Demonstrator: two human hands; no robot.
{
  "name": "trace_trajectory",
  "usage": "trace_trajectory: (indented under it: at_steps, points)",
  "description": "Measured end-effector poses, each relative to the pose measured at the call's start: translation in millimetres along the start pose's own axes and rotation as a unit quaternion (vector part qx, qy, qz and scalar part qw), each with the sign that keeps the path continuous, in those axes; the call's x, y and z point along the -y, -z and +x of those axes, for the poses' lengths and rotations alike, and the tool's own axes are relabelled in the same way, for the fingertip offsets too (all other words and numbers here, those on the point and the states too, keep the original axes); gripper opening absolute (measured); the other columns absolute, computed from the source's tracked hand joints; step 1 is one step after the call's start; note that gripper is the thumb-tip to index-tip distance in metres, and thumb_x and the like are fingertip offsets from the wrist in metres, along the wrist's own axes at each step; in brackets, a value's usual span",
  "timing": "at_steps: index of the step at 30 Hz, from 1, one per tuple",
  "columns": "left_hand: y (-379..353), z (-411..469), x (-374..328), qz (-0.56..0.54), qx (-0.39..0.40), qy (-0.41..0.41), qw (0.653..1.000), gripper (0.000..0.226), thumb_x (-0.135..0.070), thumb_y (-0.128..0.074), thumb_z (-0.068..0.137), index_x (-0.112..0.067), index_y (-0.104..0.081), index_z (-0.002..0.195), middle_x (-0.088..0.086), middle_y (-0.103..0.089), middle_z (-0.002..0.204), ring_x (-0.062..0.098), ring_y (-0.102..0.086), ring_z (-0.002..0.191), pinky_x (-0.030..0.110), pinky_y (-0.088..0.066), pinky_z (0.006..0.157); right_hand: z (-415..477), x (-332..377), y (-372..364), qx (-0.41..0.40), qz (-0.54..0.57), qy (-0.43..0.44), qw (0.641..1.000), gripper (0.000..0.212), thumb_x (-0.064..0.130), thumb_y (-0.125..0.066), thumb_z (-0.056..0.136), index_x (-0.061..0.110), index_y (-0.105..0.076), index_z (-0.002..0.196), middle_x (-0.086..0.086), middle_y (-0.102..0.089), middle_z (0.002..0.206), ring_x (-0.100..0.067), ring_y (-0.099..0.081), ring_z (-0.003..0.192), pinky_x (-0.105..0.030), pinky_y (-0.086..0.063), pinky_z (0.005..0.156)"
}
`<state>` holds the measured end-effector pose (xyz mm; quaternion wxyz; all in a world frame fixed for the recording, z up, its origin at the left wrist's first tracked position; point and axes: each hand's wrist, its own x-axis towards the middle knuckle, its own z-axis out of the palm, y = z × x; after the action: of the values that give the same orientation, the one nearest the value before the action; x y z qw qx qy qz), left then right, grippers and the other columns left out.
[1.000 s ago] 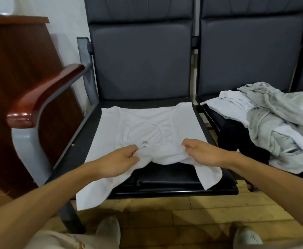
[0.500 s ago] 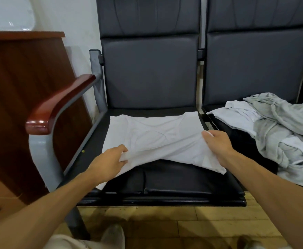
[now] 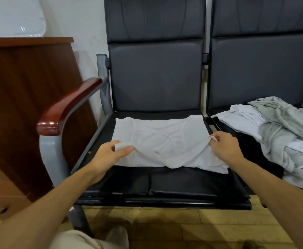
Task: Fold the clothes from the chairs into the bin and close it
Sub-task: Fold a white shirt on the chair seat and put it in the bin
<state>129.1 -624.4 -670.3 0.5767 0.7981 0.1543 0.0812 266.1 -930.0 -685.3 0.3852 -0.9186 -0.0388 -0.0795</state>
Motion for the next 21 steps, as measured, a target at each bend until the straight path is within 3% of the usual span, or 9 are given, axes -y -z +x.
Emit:
trace_trajectory:
  at_steps: [2,4,7,9,12,14,17,19,21]
  points:
    - [-2.5,1.8,2.2,-0.055,0.035,0.014,0.998,0.028,-0.028,-0.06,0.093,-0.005,-0.067,0.108,0.01,-0.071,0.109,0.028,-0.066,0.103,0.047,-0.052,0.095,-4.8,-2.2,10.4,-0.001,-0.113,0.028,0.993,0.023,0.021,-0.043,0.095,0.014,-0.056,0.077,-0.009,-0.06,0.086,-0.032,-0.057,0.083,-0.034,-0.044,0.069]
    - [-4.9,4.8,9.2,-0.047,0.039,0.015,0.998,0.031,-0.028,-0.051,0.099,-0.001,-0.065,0.107,0.01,-0.071,0.108,0.026,-0.067,0.102,0.042,-0.052,0.093,-9.3,-4.0,18.6,-0.002,-0.199,0.034,0.979,0.031,0.031,-0.04,0.097,0.017,-0.046,0.07,-0.011,-0.058,0.084,-0.035,-0.056,0.08,-0.036,-0.046,0.07]
    - [-7.0,10.7,16.7,0.064,-0.011,-0.009,0.998,0.032,-0.028,-0.047,0.101,-0.004,-0.055,0.081,0.005,-0.062,0.085,0.019,-0.057,0.081,0.03,-0.044,0.073,-10.7,-9.9,22.5,0.032,-0.251,0.029,0.967,0.029,0.033,-0.04,0.098,0.015,-0.051,0.078,-0.012,-0.059,0.089,-0.035,-0.057,0.082,-0.037,-0.047,0.073]
    - [-4.4,11.9,18.2,0.189,-0.028,-0.03,0.981,0.033,-0.028,-0.044,0.102,-0.009,-0.045,0.075,0.005,-0.053,0.076,0.016,-0.048,0.07,0.028,-0.036,0.062,-10.7,-14.3,24.9,0.096,-0.228,0.037,0.968,0.016,0.015,-0.042,0.096,0.018,-0.057,0.089,-0.011,-0.061,0.094,-0.032,-0.058,0.081,-0.035,-0.049,0.069]
    - [-1.8,8.6,16.1,0.323,0.003,-0.046,0.945,0.033,-0.033,-0.034,0.104,-0.014,-0.046,0.08,0.002,-0.056,0.082,0.017,-0.054,0.074,0.031,-0.041,0.067,-11.1,-17.9,34.2,0.221,-0.169,0.092,0.956,0.046,-0.01,-0.036,0.085,0.027,-0.057,0.104,-0.005,-0.058,0.1,-0.019,-0.056,0.074,-0.02,-0.045,0.058]
    - [-1.6,5.1,12.3,0.374,0.009,-0.039,0.927,0.031,-0.034,-0.029,0.104,-0.018,-0.048,0.086,0.001,-0.056,0.087,0.019,-0.057,0.082,0.035,-0.044,0.075,-10.5,-16.7,40.3,0.248,-0.132,0.121,0.952,0.055,-0.014,-0.033,0.082,0.032,-0.057,0.102,0.0,-0.059,0.104,-0.016,-0.058,0.085,-0.013,-0.041,0.061]
    - [-0.2,0.5,6.6,0.419,-0.015,-0.047,0.907,0.03,-0.031,-0.03,0.103,-0.014,-0.047,0.086,0.006,-0.057,0.085,0.023,-0.057,0.08,0.039,-0.045,0.075,-10.2,-16.0,44.9,0.23,-0.068,0.139,0.961,0.054,-0.015,-0.034,0.084,0.032,-0.059,0.094,0.004,-0.06,0.109,-0.014,-0.056,0.105,-0.019,-0.045,0.081]
    - [3.2,-2.4,5.1,0.452,-0.021,-0.047,0.891,0.027,-0.03,-0.032,0.102,-0.013,-0.05,0.092,0.007,-0.058,0.088,0.023,-0.058,0.08,0.039,-0.048,0.076,-15.2,-11.6,47.4,0.226,-0.017,0.124,0.966,0.043,-0.011,-0.039,0.089,0.024,-0.062,0.094,0.003,-0.061,0.108,-0.012,-0.057,0.105,-0.018,-0.045,0.083]
    - [9.2,-7.3,5.5,0.459,0.001,-0.037,0.888,0.026,-0.035,-0.035,0.102,-0.016,-0.052,0.099,0.003,-0.058,0.09,0.021,-0.058,0.081,0.036,-0.047,0.074,-24.5,-3.6,50.7,0.251,0.023,0.111,0.961,0.031,-0.006,-0.044,0.093,0.018,-0.064,0.094,0.002,-0.061,0.104,-0.009,-0.057,0.097,-0.013,-0.044,0.076]
